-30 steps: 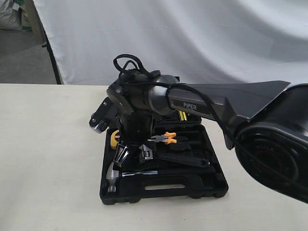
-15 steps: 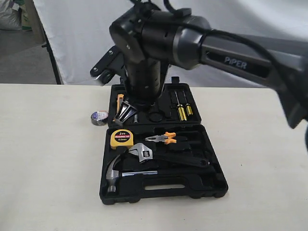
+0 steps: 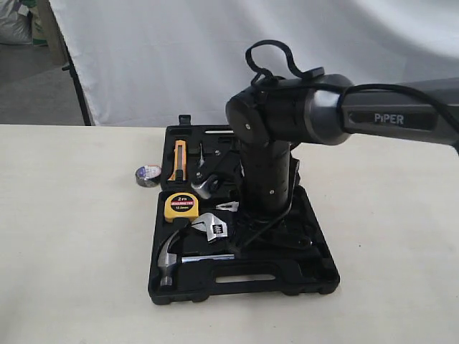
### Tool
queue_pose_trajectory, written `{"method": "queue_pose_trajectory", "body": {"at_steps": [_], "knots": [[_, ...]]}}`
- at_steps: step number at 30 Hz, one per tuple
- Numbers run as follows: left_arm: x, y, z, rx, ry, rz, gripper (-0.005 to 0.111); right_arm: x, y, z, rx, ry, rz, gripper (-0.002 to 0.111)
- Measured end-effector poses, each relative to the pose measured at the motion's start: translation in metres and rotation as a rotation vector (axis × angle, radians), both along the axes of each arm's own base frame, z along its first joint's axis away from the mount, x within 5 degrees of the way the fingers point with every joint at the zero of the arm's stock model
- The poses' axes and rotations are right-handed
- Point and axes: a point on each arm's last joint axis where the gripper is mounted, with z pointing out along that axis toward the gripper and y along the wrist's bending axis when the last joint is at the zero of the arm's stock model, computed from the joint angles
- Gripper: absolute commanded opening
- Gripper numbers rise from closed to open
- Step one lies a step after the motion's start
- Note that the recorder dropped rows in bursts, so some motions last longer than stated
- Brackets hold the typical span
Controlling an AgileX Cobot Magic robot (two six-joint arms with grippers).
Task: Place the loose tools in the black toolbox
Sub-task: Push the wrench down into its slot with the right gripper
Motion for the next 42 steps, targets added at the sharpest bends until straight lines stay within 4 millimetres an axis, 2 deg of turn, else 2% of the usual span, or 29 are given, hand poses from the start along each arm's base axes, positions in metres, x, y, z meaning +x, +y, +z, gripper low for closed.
{"method": "queue_pose_trajectory", "body": {"at_steps": [4, 16, 21, 25, 36, 42], "knots": [[0.0, 0.0, 0.0, 0.0, 0.0, 0.0, 0.001, -0.004, 0.0, -0.007, 0.021, 0.026, 0.017, 0.0], [0.0, 0.0, 0.0, 0.0, 0.0, 0.0, 0.001, -0.005, 0.009, -0.007, 0.118, 0.035, 0.022, 0.0], [0.0, 0.0, 0.0, 0.0, 0.0, 0.0, 0.001, 0.002, 0.007, -0.027, 0.042, 0.013, 0.05, 0.0], [0.0, 0.0, 0.0, 0.0, 0.0, 0.0, 0.001, 0.012, 0.008, -0.031, 0.032, -0.085, 0.058, 0.0], [0.0, 0.0, 0.0, 0.0, 0.0, 0.0, 0.001, 0.02, 0.005, -0.029, -0.005, -0.172, 0.065, 0.0], [0.0, 0.0, 0.0, 0.0, 0.0, 0.0, 0.001, 0.023, 0.009, -0.017, 0.035, -0.207, 0.05, 0.0]]}}
